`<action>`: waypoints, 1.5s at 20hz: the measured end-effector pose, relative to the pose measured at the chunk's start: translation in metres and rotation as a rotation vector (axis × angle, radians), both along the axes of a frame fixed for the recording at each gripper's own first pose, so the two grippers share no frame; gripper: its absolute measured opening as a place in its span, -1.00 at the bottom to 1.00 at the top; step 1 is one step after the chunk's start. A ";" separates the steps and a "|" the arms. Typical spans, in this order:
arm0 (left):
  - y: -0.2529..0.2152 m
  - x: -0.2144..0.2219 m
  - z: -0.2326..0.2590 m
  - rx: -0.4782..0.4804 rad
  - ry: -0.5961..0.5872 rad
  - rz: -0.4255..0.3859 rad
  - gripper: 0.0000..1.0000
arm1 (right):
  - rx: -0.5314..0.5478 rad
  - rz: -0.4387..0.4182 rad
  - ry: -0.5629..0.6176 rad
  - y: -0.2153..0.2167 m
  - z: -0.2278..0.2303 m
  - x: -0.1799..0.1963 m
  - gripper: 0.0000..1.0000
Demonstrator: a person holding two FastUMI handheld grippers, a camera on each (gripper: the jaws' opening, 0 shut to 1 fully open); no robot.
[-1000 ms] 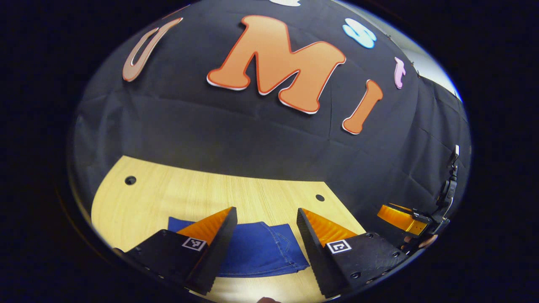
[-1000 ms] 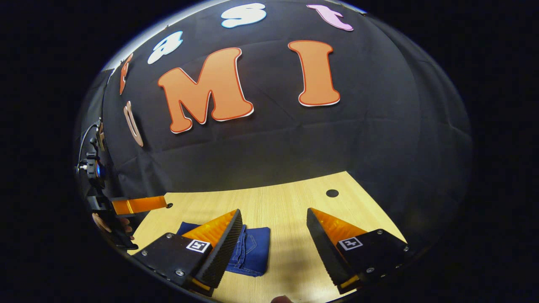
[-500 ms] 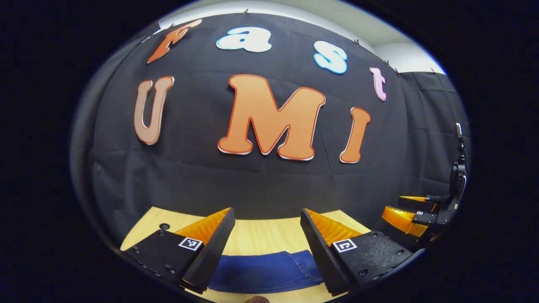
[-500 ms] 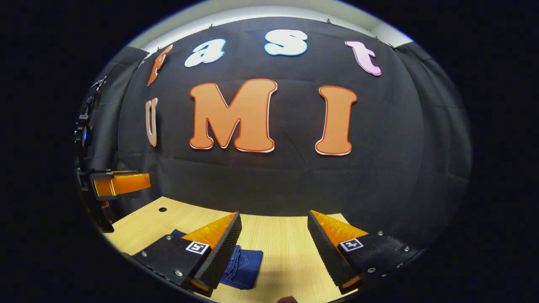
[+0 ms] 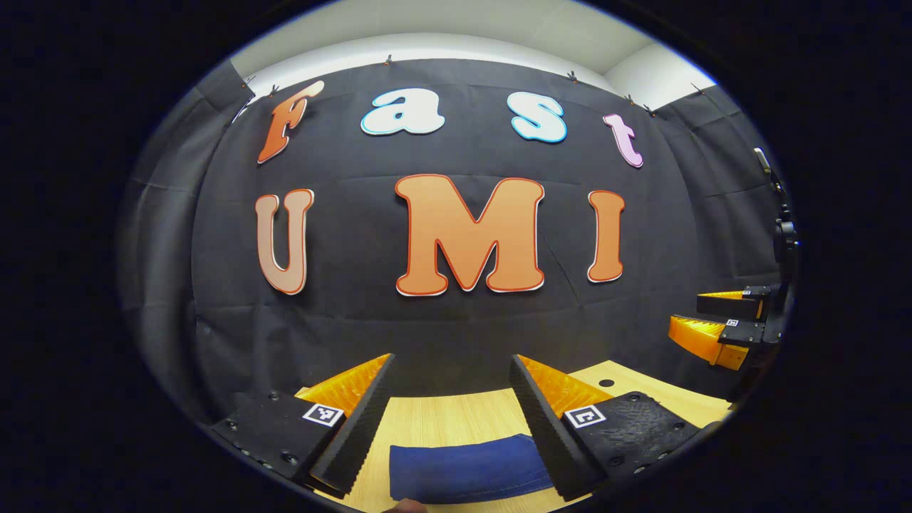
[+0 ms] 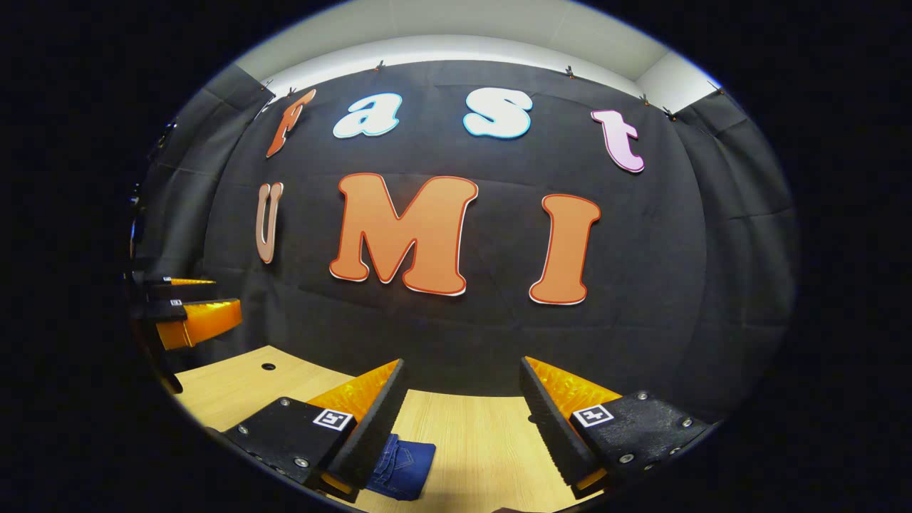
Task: Grasp the waist and the cuffs of the jeans and fold them to make the two legs overlap; first hold the waist and fold one-third of the jeans toward the cuffs, then hold the cuffs and fold the remaining one-third in the same direction to finish folding.
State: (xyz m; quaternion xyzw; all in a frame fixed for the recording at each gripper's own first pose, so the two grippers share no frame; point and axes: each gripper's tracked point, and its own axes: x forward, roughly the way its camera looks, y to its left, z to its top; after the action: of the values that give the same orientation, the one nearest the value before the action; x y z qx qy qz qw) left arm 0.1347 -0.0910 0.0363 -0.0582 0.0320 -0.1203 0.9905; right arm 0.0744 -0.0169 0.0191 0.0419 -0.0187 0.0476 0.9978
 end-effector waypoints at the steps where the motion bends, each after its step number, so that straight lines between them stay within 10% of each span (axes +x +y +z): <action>1: 0.001 0.000 0.001 -0.004 -0.017 0.011 0.89 | 0.007 0.003 -0.005 0.002 0.001 -0.002 0.92; 30: -0.017 -0.021 0.008 -0.011 -0.110 0.056 0.89 | -0.040 -0.071 -0.208 -0.037 0.069 -0.025 0.94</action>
State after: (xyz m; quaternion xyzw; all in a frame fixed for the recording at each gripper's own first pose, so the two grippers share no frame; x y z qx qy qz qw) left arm 0.1136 -0.1076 0.0441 -0.0576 -0.0248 -0.0958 0.9934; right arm 0.0499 -0.0537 0.0882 0.0163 -0.1229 0.0169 0.9921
